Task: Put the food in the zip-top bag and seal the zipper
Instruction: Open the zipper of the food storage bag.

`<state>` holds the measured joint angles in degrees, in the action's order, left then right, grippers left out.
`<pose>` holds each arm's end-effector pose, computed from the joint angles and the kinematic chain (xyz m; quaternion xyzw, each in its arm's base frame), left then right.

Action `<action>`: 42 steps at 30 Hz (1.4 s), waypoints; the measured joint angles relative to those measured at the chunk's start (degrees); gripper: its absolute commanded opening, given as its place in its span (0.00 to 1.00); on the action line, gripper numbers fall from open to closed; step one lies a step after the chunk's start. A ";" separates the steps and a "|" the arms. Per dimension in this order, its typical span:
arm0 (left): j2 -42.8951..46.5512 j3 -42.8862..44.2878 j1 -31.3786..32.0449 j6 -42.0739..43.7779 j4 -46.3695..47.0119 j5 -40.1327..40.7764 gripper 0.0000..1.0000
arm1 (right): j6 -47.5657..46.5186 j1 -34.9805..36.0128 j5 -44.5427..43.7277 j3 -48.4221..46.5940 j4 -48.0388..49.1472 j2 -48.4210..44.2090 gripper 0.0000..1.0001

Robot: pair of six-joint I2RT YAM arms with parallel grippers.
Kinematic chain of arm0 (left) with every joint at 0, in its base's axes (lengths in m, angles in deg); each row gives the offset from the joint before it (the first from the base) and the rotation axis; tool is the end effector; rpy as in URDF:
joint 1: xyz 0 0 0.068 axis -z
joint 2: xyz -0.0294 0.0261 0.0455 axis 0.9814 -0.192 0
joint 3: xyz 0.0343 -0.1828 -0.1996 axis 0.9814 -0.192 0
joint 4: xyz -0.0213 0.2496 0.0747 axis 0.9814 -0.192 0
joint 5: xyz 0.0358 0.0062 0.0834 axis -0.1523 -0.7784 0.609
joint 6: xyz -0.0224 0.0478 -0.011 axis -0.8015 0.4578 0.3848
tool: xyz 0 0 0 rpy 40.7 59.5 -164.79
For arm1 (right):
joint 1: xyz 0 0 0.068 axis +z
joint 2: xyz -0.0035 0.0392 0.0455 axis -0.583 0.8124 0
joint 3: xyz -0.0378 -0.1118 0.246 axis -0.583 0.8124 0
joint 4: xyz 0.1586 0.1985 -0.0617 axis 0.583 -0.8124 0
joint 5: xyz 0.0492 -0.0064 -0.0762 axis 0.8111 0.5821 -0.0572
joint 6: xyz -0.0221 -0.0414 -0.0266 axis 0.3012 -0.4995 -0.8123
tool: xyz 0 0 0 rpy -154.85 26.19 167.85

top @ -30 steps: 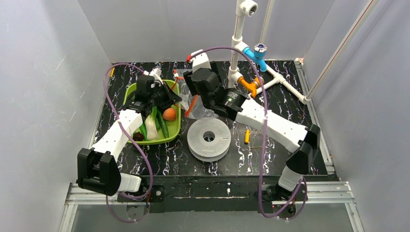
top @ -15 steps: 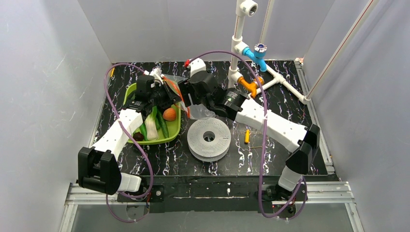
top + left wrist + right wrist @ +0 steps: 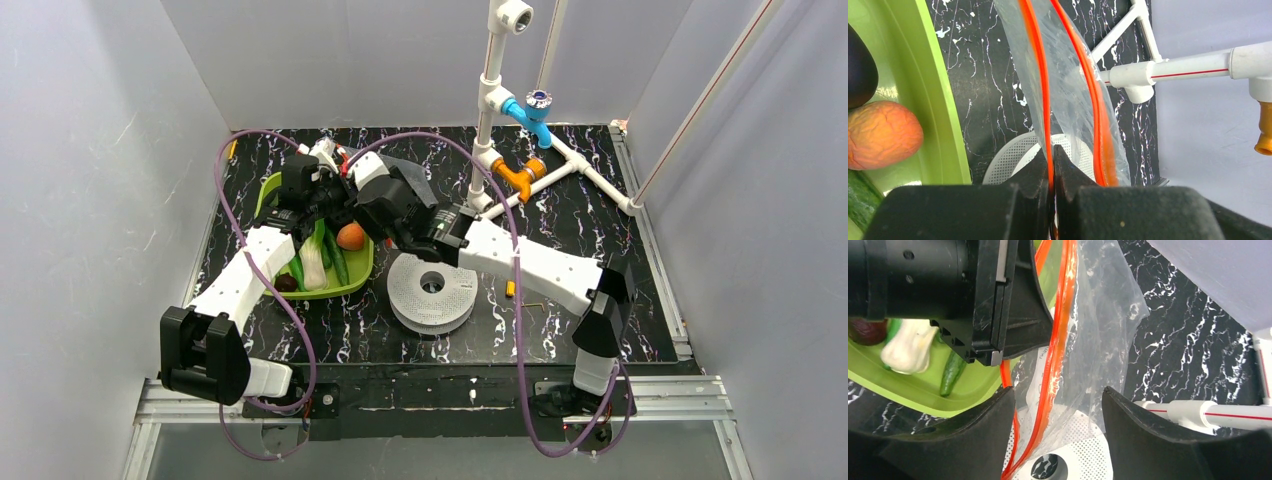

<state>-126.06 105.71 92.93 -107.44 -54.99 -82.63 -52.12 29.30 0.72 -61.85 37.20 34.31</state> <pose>0.2985 -0.0879 0.3154 -0.0665 0.8222 -0.3777 0.4206 0.1943 0.3679 0.3798 -0.2932 0.7811 0.0576 0.5483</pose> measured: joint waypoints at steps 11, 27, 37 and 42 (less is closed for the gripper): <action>0.00 -0.02 0.00 -0.02 0.00 -0.19 0.00 | -11.41 2.35 -13.86 5.76 8.22 3.66 0.54; 0.00 -0.01 0.00 1.33 0.24 -1.87 0.19 | -10.45 -0.77 -9.31 11.81 21.04 0.24 0.01; 0.00 0.00 -0.42 2.88 -0.11 -2.68 0.21 | 1.39 -7.67 8.87 18.74 21.09 -8.14 0.01; 0.00 0.00 -0.67 3.30 0.27 -4.20 0.00 | 2.25 -7.39 12.40 18.72 20.74 -8.02 0.07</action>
<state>-126.06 105.71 92.26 -104.14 -54.72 -86.83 -49.87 21.90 13.12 -43.13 57.95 26.29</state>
